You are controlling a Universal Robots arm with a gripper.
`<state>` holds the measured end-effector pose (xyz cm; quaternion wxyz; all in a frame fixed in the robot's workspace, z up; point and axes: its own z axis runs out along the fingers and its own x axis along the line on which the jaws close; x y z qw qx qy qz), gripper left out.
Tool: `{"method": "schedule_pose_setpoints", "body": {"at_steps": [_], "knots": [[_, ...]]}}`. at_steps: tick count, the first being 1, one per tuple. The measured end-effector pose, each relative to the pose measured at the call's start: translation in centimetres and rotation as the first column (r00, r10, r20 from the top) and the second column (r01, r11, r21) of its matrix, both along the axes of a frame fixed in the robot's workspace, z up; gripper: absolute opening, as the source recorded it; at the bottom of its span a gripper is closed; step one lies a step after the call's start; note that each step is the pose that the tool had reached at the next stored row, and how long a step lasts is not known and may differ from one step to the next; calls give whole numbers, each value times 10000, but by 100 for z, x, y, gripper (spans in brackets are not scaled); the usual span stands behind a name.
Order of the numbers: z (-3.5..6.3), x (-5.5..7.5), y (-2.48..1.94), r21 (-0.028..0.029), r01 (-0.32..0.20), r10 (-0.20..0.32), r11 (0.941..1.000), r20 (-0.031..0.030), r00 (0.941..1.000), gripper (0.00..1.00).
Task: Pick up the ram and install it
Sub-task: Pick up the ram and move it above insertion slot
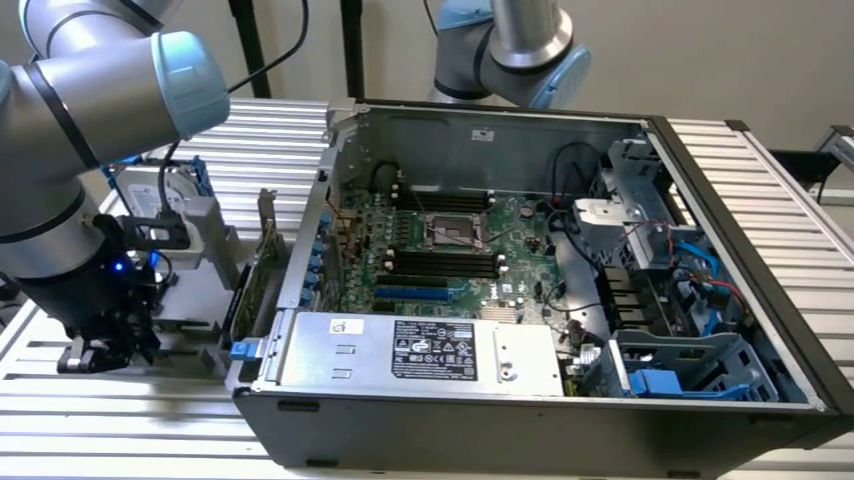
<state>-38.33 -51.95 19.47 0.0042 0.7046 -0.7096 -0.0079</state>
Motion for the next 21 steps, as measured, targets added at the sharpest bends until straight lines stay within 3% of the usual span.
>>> {"method": "schedule_pose_setpoints", "body": {"at_steps": [6,8,9,14,21], "knots": [[-3,0,0,19,3,-3,10000,0,10000,27],[-4,0,0,25,3,-3,10000,0,10000,25],[-4,0,0,27,3,-3,10000,0,10000,18],[-4,0,0,28,3,-3,10000,0,10000,14],[-6,2,1,29,-16,16,10000,2,10000,14]]}}
